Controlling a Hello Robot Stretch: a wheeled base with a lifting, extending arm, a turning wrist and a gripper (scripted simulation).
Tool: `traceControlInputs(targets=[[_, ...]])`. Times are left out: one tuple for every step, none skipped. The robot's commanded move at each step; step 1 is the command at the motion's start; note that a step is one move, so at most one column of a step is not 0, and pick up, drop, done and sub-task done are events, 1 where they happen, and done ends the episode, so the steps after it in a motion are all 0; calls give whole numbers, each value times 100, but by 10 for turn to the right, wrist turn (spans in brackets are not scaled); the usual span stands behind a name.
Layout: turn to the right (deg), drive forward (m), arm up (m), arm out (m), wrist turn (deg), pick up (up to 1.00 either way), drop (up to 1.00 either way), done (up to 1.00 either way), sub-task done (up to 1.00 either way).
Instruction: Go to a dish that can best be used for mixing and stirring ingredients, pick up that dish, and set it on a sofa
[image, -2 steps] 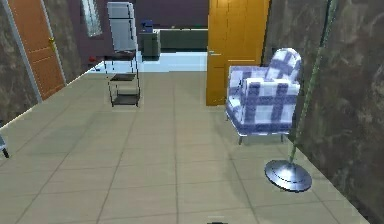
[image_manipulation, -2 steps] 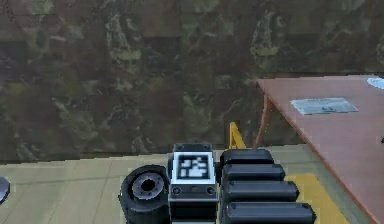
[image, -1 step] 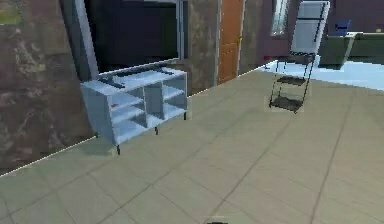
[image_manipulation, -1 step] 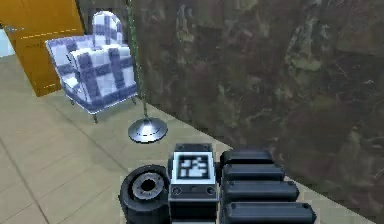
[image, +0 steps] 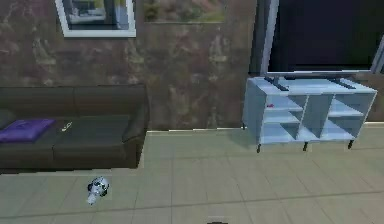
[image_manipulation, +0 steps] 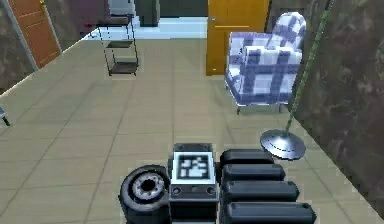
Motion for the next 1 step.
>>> traceControlInputs(targets=[[-360,0,0,0,0,0,0,0,0]])
